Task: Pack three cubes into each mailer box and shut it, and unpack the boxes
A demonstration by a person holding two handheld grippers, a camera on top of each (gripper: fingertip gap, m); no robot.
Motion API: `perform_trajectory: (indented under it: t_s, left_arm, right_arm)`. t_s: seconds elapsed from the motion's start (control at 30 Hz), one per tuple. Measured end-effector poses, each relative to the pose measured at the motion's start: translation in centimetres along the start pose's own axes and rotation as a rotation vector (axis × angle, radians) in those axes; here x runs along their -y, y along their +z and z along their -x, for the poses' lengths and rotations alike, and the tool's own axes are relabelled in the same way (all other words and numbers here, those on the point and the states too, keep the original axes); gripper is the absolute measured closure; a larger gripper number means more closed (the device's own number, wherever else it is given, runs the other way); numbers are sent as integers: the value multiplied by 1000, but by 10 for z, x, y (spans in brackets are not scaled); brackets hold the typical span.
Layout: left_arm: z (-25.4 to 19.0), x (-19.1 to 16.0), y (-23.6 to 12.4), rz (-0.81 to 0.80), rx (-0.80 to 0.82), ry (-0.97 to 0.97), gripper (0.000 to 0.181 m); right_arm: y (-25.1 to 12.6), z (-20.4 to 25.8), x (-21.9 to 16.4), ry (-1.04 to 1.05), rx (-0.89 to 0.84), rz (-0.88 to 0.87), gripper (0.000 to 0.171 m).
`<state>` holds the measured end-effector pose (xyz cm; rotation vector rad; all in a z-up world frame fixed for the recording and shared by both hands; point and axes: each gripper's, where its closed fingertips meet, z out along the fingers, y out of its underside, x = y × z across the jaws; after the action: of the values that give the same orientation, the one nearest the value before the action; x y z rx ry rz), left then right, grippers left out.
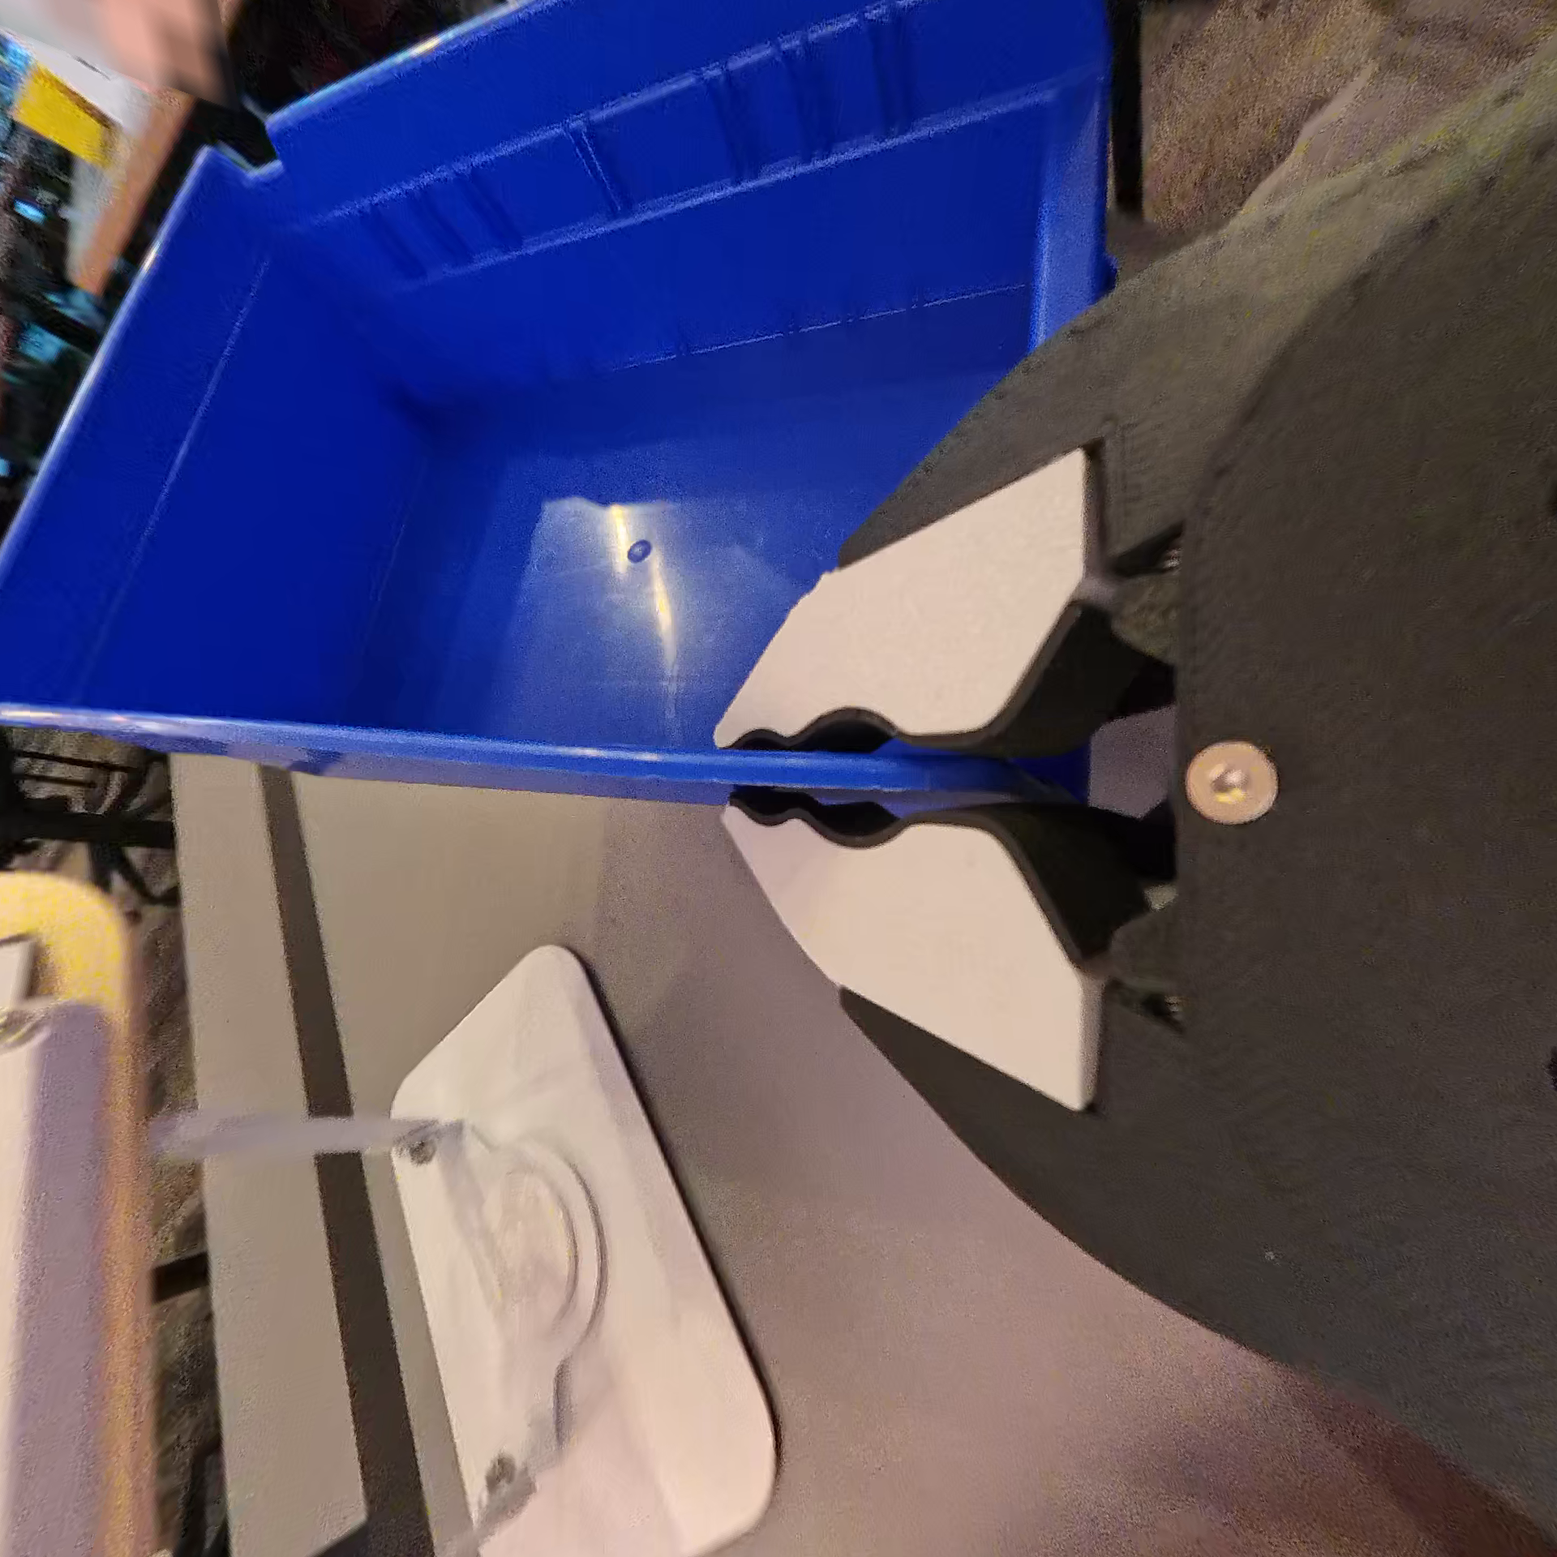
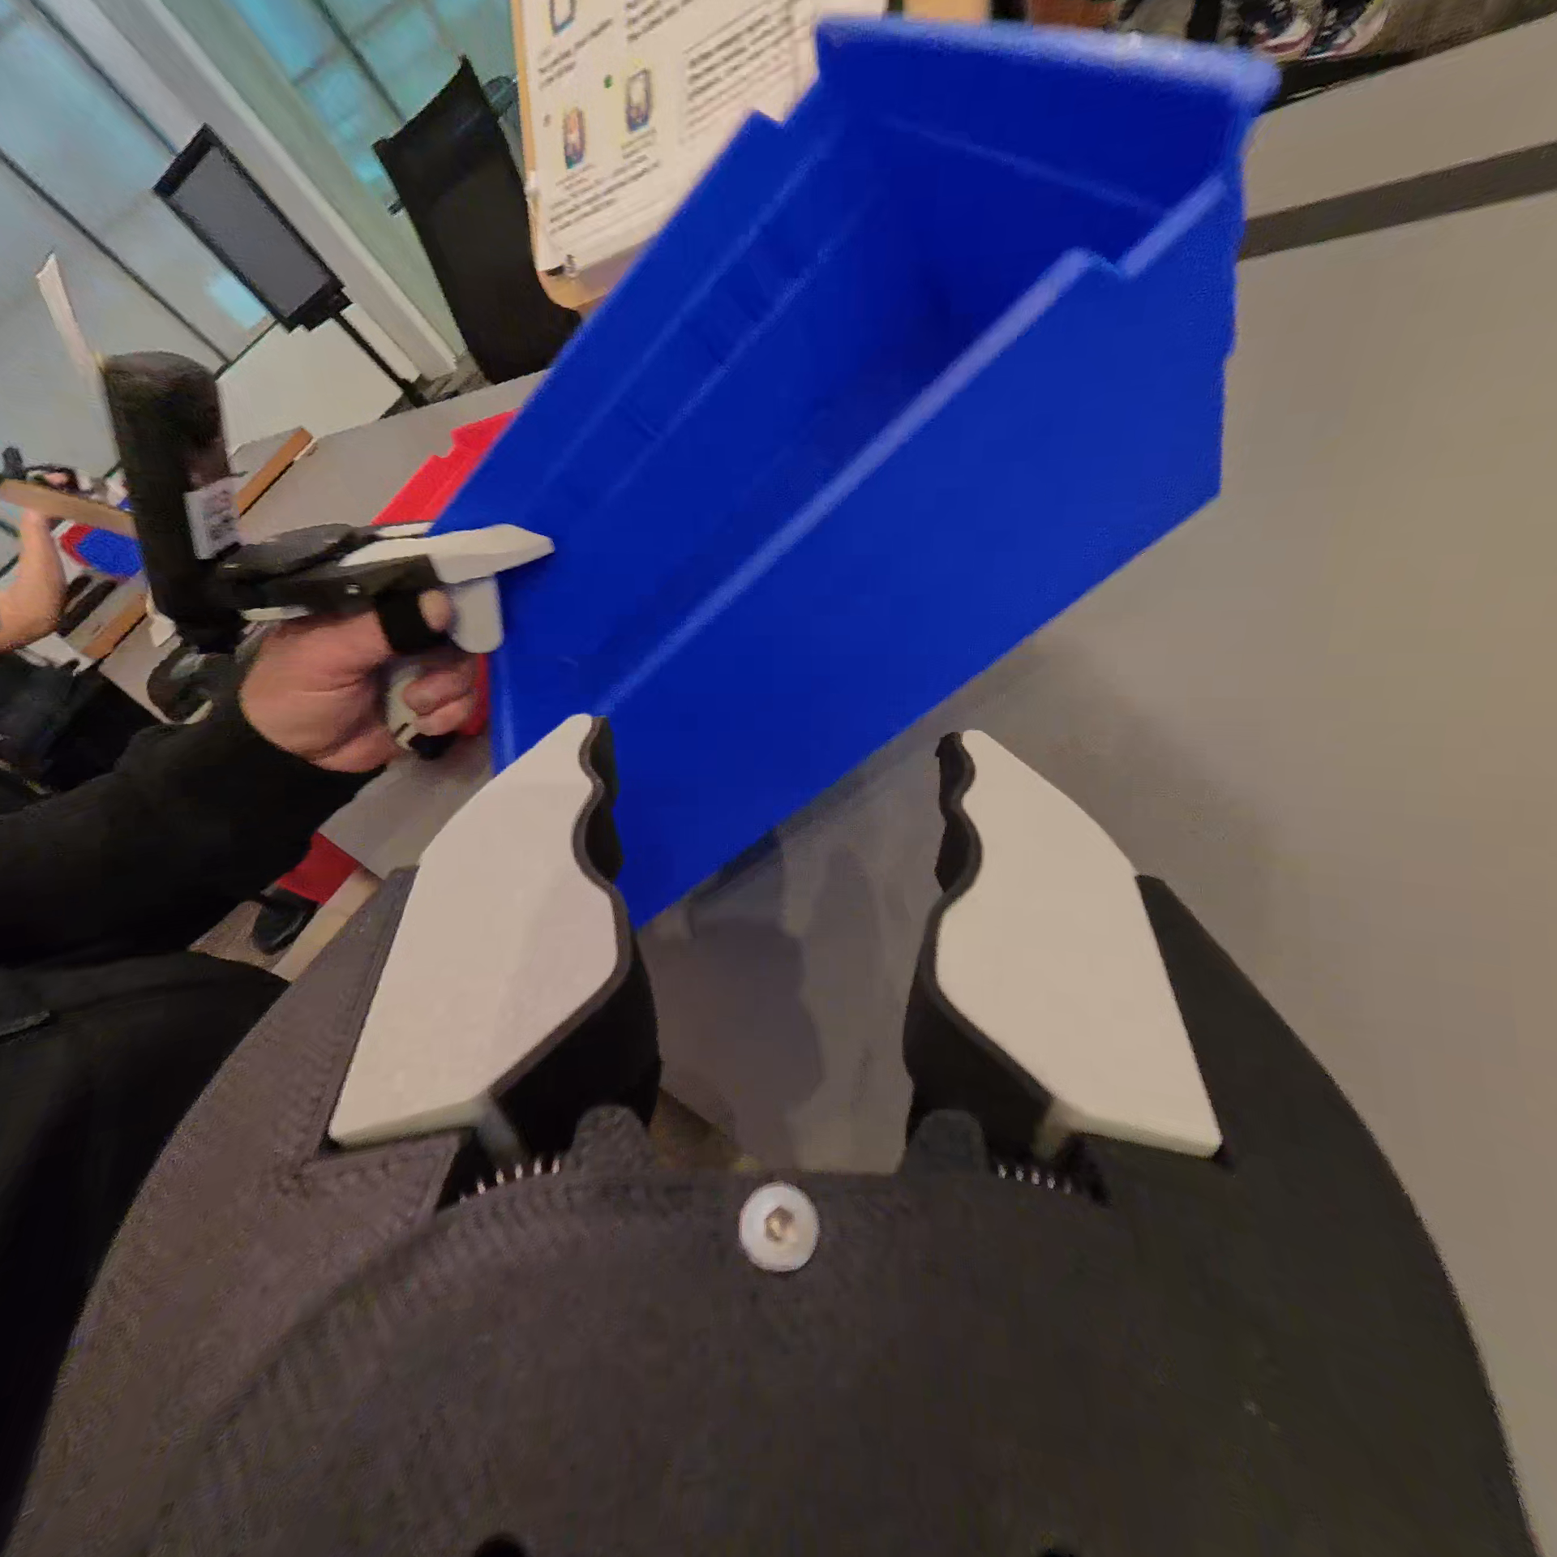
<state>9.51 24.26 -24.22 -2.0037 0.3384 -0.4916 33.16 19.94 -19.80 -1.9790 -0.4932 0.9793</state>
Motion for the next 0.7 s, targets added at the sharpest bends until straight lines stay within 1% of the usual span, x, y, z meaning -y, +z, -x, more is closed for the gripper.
perform_trajectory:
  t_s: [0.1,0.17,0.27,0.4,0.47,0.5,0.57,0.6,0.67,0.7]
  left_arm:
    - [-8,-19,38,76,-6,-28,175]
    - [-13,-23,54,92,-9,-24,175]
    - [-22,-22,70,104,-18,-37,175]
    - [-32,-24,83,127,-26,-64,173]
    - [-38,-31,87,163,-47,-99,171]
    - [-42,-31,88,153,-60,-116,169]
    - [-56,-32,88,147,-90,-121,162]
    - [-64,-33,88,142,-110,-130,152]
    - [-81,-33,87,147,-148,-135,137]
    - [-88,-33,87,149,-170,-153,133]
  right_arm:
    - [-9,6,-15,17,8,-21,92]
    - [0,12,-29,39,19,24,87]
    - [20,13,-50,73,-8,104,86]
    - [35,-10,-55,73,-92,148,84]
    - [36,-27,-56,81,-124,173,90]
    - [35,-37,-56,79,-145,183,94]
    - [33,-54,-57,74,-172,218,98]
    - [30,-61,-55,69,-182,229,98]
    - [25,-75,-48,61,-192,252,109]
    - [22,-81,-45,50,-197,278,114]
